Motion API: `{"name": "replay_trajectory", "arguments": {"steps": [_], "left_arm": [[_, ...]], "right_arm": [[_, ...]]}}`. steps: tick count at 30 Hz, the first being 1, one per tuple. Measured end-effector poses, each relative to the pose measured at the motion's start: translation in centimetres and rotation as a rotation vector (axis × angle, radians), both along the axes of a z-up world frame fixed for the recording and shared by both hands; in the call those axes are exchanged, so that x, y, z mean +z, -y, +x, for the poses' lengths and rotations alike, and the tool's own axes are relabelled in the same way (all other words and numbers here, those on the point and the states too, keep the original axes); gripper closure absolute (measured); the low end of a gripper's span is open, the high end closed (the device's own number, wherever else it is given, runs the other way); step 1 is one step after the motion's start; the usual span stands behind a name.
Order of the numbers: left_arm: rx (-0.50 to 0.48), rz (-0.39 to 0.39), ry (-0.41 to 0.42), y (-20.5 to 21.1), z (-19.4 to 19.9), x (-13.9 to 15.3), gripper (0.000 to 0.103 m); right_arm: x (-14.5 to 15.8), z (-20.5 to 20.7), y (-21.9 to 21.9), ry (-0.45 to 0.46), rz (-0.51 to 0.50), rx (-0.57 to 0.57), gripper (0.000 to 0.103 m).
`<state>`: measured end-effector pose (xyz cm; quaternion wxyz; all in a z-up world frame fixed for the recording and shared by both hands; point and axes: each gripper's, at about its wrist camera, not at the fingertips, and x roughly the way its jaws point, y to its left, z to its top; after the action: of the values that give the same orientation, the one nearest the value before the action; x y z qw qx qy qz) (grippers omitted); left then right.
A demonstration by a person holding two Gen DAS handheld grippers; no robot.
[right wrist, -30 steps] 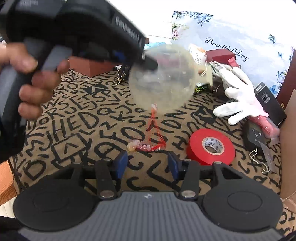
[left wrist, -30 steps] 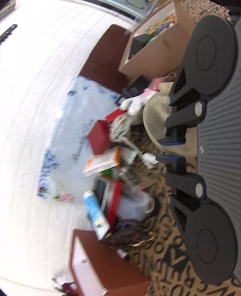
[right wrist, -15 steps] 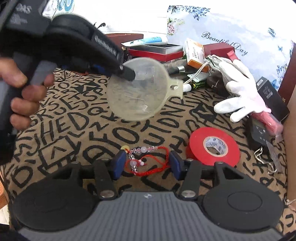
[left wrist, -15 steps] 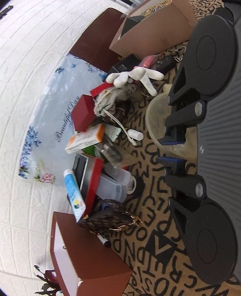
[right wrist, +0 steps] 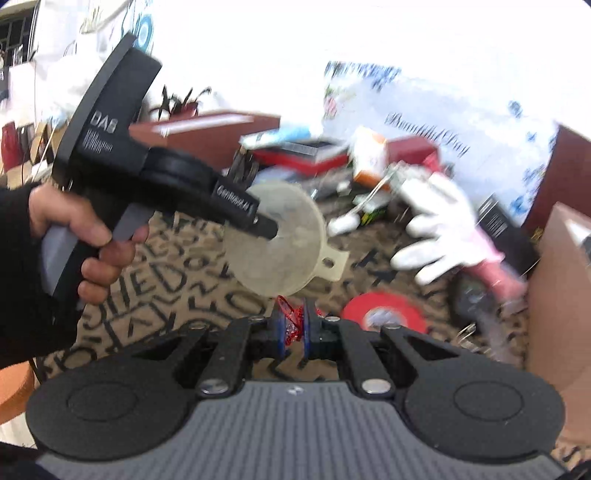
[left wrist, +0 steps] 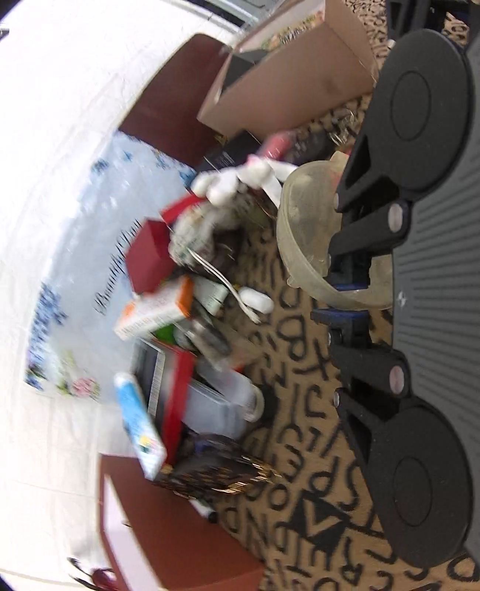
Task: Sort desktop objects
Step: 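Carry funnel and beaded string into the cardboard box, opening both grippers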
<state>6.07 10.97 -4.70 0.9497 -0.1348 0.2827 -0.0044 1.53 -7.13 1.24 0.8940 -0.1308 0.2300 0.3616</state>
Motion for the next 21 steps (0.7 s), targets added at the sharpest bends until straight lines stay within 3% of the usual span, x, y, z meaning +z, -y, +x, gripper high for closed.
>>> {"name": "replay_trajectory", "arguments": {"steps": [6, 14, 21], "left_arm": [[-0.110, 0.018, 0.077, 3.5, 0.9, 4.1, 0.095], [-0.306, -0.004, 0.179, 12.4, 4.0, 9.5, 0.095], [-0.389, -0.049, 0.167, 20.3, 9.7, 11.4, 0.095]], "right_arm": [[4.0, 0.1, 3.7, 0.114, 0.043, -0.067, 0.097], [9.0, 2.4, 11.9, 0.272, 0.038, -0.272, 0.097], [10.4, 6.0, 19.2, 0.318, -0.016, -0.440, 0.097]]}}
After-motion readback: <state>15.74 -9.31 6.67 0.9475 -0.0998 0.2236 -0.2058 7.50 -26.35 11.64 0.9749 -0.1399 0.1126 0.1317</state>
